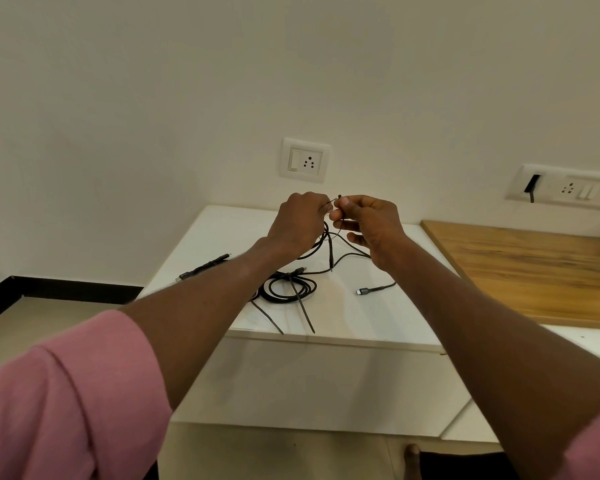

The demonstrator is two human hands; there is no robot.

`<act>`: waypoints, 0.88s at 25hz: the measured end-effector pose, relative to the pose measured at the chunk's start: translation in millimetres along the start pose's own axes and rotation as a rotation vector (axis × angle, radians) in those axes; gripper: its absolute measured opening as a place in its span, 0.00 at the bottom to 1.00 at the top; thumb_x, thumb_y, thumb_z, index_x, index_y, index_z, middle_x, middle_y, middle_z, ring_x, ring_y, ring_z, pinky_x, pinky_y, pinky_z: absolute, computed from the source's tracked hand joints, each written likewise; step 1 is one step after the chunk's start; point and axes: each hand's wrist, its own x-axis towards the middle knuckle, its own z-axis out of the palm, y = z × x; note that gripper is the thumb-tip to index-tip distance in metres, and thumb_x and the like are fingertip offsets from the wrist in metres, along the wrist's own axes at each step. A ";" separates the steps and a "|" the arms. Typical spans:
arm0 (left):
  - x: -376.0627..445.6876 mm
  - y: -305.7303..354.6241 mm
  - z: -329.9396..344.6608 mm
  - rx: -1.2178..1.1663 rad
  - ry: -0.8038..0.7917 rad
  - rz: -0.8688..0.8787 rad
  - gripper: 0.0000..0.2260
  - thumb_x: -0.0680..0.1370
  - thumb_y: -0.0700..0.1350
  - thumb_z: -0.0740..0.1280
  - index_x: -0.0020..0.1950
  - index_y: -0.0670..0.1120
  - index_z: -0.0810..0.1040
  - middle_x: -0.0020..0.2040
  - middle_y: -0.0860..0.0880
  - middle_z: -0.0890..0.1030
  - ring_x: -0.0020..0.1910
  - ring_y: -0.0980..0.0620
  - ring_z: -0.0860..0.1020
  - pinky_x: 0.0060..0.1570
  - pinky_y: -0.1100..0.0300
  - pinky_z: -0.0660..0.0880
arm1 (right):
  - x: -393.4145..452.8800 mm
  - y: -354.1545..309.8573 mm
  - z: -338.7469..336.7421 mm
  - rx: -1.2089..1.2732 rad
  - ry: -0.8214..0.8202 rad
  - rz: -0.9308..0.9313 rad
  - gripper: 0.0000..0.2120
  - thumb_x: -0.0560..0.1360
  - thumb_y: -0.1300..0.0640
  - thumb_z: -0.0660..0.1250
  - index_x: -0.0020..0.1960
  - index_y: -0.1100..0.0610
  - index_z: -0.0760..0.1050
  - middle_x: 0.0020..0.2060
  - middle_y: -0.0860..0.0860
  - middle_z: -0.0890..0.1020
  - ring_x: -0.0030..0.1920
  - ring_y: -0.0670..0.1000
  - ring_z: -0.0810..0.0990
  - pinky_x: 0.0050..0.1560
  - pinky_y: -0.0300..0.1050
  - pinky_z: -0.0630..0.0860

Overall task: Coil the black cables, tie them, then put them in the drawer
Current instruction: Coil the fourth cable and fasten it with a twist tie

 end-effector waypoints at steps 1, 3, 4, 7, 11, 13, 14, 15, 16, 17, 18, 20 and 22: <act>-0.3 0.3 0.3 0.003 0.000 0.001 0.13 0.85 0.43 0.61 0.40 0.48 0.74 0.34 0.47 0.76 0.38 0.42 0.76 0.36 0.53 0.68 | -0.2 0.2 0.3 -0.009 -0.001 0.003 0.06 0.82 0.55 0.69 0.50 0.54 0.84 0.38 0.50 0.86 0.41 0.48 0.83 0.43 0.44 0.72; -0.5 0.6 0.7 0.015 -0.001 0.006 0.13 0.84 0.42 0.60 0.41 0.45 0.76 0.35 0.46 0.78 0.38 0.42 0.77 0.36 0.52 0.70 | -0.8 0.6 0.8 -0.039 -0.003 0.001 0.07 0.82 0.56 0.69 0.48 0.55 0.84 0.36 0.49 0.85 0.41 0.48 0.83 0.42 0.44 0.72; -0.4 0.8 0.8 0.021 -0.003 0.009 0.12 0.84 0.42 0.60 0.42 0.44 0.77 0.35 0.46 0.78 0.38 0.42 0.77 0.36 0.52 0.70 | -1.0 0.9 1.1 -0.048 -0.004 -0.005 0.07 0.82 0.56 0.68 0.49 0.55 0.84 0.35 0.49 0.85 0.40 0.48 0.83 0.42 0.44 0.72; -0.3 0.2 0.4 0.022 -0.004 0.008 0.13 0.84 0.42 0.59 0.40 0.46 0.74 0.34 0.47 0.75 0.37 0.43 0.74 0.34 0.54 0.64 | -1.0 -0.6 1.4 -0.034 -0.002 -0.028 0.06 0.82 0.56 0.68 0.51 0.56 0.84 0.35 0.49 0.85 0.39 0.47 0.83 0.41 0.43 0.71; -0.2 -1.2 1.5 0.024 -0.015 -0.004 0.13 0.84 0.42 0.59 0.40 0.43 0.75 0.34 0.46 0.75 0.37 0.41 0.75 0.34 0.53 0.67 | -0.4 0.4 2.3 -0.048 -0.011 -0.030 0.06 0.82 0.56 0.68 0.50 0.56 0.84 0.35 0.49 0.85 0.38 0.47 0.83 0.40 0.43 0.71; 0.1 -1.8 1.8 0.024 -0.010 0.000 0.13 0.84 0.42 0.59 0.40 0.44 0.74 0.34 0.46 0.75 0.37 0.41 0.75 0.35 0.53 0.67 | -0.2 1.4 2.9 -0.062 -0.011 -0.030 0.07 0.82 0.56 0.68 0.51 0.57 0.83 0.35 0.49 0.85 0.37 0.47 0.82 0.40 0.43 0.71; -0.1 -1.4 1.9 0.025 -0.009 0.003 0.13 0.84 0.41 0.59 0.40 0.45 0.74 0.34 0.47 0.75 0.36 0.42 0.74 0.35 0.53 0.66 | 0.0 1.6 3.3 -0.064 -0.007 -0.028 0.07 0.82 0.56 0.68 0.52 0.58 0.84 0.35 0.49 0.85 0.37 0.47 0.82 0.39 0.43 0.71; -0.1 -1.1 1.7 0.024 -0.009 0.004 0.13 0.84 0.41 0.59 0.39 0.45 0.74 0.33 0.47 0.74 0.36 0.43 0.73 0.34 0.54 0.65 | 0.1 1.5 3.5 -0.064 -0.002 -0.028 0.07 0.82 0.57 0.68 0.52 0.58 0.84 0.35 0.49 0.85 0.37 0.47 0.82 0.39 0.43 0.71; -0.2 -1.0 1.5 0.020 -0.008 0.001 0.14 0.84 0.41 0.59 0.39 0.46 0.73 0.33 0.48 0.74 0.35 0.43 0.73 0.34 0.54 0.64 | 0.2 1.5 3.7 -0.061 0.003 -0.031 0.07 0.82 0.56 0.68 0.51 0.58 0.84 0.35 0.49 0.85 0.37 0.48 0.82 0.40 0.43 0.71; -0.1 -1.3 1.4 0.012 -0.005 -0.002 0.14 0.84 0.41 0.59 0.38 0.47 0.72 0.32 0.49 0.73 0.35 0.44 0.72 0.33 0.55 0.64 | 0.2 1.4 3.7 -0.059 0.008 -0.037 0.07 0.82 0.56 0.69 0.50 0.57 0.84 0.35 0.49 0.85 0.37 0.48 0.82 0.40 0.44 0.71; 0.0 -1.8 1.7 0.005 -0.003 -0.006 0.15 0.84 0.41 0.59 0.37 0.48 0.71 0.32 0.49 0.73 0.34 0.44 0.72 0.33 0.55 0.63 | 0.5 1.5 3.4 -0.058 0.013 -0.041 0.07 0.82 0.56 0.69 0.50 0.57 0.84 0.35 0.49 0.85 0.38 0.48 0.82 0.41 0.44 0.71; 0.3 -2.5 2.1 -0.007 -0.006 -0.013 0.14 0.84 0.43 0.60 0.38 0.49 0.73 0.33 0.50 0.74 0.35 0.45 0.73 0.33 0.56 0.63 | 2.0 1.9 2.3 -0.060 0.024 -0.046 0.08 0.82 0.56 0.69 0.53 0.59 0.84 0.35 0.49 0.85 0.38 0.47 0.82 0.41 0.44 0.71; 0.8 -2.5 1.7 -0.021 -0.005 -0.012 0.13 0.84 0.44 0.61 0.41 0.49 0.76 0.34 0.50 0.75 0.36 0.45 0.74 0.33 0.57 0.62 | 2.9 2.0 1.2 -0.060 0.029 -0.047 0.09 0.82 0.56 0.69 0.55 0.60 0.84 0.36 0.50 0.85 0.38 0.47 0.82 0.41 0.44 0.71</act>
